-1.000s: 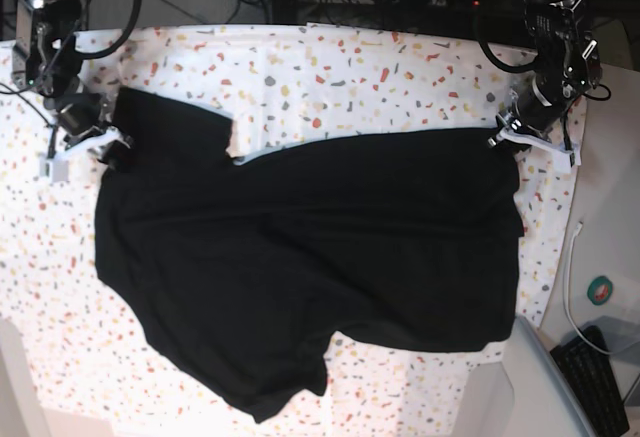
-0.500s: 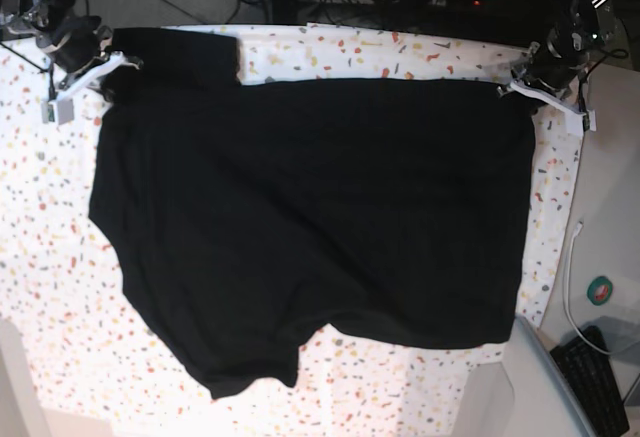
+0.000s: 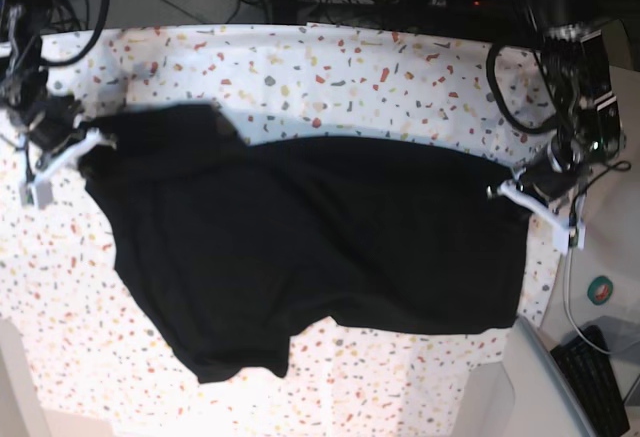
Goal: Layout the t-shirt on the table in an organized manner, then fold the t-shirt properly
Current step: 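Regrasp the shirt edge with both grippers and drag it flat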
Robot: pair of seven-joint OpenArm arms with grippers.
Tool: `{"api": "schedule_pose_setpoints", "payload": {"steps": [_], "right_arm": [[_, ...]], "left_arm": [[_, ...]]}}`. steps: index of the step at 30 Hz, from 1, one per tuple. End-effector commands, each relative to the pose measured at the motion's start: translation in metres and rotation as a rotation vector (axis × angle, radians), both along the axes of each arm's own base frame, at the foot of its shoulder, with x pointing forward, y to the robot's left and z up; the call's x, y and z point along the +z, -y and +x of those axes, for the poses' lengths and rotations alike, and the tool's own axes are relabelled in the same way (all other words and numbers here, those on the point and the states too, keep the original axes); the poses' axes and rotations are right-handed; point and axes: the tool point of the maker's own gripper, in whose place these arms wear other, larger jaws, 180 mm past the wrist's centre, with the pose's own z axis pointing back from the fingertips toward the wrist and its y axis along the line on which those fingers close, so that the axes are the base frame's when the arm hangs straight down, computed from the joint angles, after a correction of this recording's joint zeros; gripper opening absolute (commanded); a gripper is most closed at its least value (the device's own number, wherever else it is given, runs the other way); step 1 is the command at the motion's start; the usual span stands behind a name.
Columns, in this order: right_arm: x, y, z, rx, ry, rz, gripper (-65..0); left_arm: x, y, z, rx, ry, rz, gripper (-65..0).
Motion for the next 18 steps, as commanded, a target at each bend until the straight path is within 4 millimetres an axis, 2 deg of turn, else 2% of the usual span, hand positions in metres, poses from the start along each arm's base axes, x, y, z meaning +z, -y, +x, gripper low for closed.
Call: {"api": "schedule_pose_setpoints", "payload": {"steps": [1, 5, 8, 10, 12, 14, 16, 18], "right_arm": [[0.029, 0.018, 0.036, -0.028, 0.095, -0.027, -65.0], [0.080, 0.057, 0.116, -0.082, 0.185, -0.047, -65.0], [0.133, 0.092, 0.171, -0.141, 0.267, -0.046, -65.0], [0.175, 0.113, 0.198, -0.177, 0.332, -0.042, -65.0], [0.229, 0.134, 0.219, -0.210, 0.421, -0.051, -65.0], [0.280, 0.150, 0.229, -0.230, 0.510, -0.070, -65.0], [0.330, 0.165, 0.232, -0.247, 0.584, -0.091, -65.0], [0.368, 0.177, 0.229, -0.256, 0.620, -0.108, -65.0]], "left_arm": [[0.022, 0.005, 0.029, -0.027, 0.058, 0.026, -65.0], [0.073, 0.039, 0.111, -0.115, 0.135, 0.068, -65.0], [0.118, 0.063, 0.171, -0.149, 0.193, 0.074, -65.0], [0.148, 0.081, 0.204, -0.153, 0.222, 0.051, -65.0], [0.193, 0.103, 0.236, -0.169, 0.282, 0.015, -65.0], [0.241, 0.127, 0.259, -0.193, 0.370, -0.021, -65.0], [0.290, 0.147, 0.273, -0.217, 0.462, -0.048, -65.0], [0.333, 0.163, 0.278, -0.238, 0.536, -0.065, -65.0]]}}
